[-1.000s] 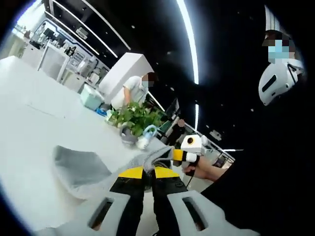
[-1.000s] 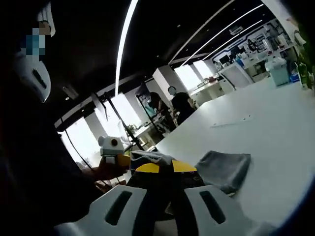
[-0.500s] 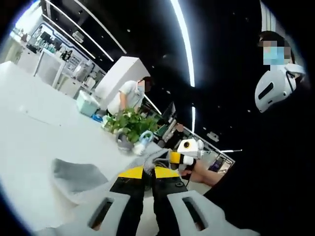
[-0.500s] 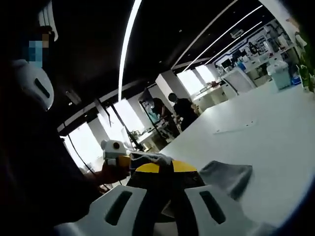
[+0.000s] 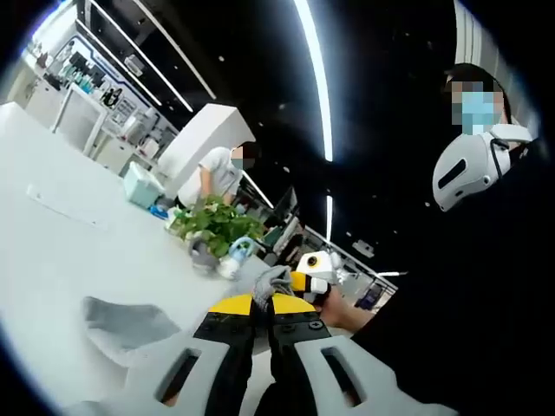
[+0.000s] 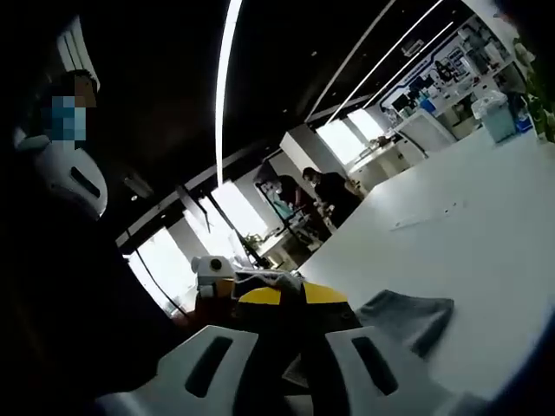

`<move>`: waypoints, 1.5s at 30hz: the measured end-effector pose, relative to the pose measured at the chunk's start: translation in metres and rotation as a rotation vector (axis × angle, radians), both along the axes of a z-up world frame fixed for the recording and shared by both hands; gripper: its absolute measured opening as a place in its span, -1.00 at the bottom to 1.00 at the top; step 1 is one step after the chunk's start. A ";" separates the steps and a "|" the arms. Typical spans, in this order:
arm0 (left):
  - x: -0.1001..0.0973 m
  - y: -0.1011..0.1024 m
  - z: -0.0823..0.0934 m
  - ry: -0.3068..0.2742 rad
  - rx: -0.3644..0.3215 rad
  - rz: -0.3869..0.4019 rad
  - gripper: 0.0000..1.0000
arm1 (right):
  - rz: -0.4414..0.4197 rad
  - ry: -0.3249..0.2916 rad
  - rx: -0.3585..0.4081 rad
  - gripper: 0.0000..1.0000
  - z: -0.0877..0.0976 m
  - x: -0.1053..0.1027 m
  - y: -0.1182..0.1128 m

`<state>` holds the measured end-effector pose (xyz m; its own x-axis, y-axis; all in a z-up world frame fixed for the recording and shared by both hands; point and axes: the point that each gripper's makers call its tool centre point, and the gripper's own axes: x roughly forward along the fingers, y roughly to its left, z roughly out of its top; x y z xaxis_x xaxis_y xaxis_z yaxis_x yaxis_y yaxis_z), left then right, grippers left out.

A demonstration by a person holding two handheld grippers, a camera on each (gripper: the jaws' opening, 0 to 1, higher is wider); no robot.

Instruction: Fold the towel on the table until its edges align and the towel forms a compact rectangular stack.

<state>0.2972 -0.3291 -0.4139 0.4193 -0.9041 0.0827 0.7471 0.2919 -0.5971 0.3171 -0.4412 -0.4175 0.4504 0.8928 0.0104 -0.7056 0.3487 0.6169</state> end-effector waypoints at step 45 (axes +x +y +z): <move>0.116 0.016 -0.141 0.434 0.148 0.172 -0.90 | -0.093 0.553 -0.074 -0.93 -0.160 0.099 0.004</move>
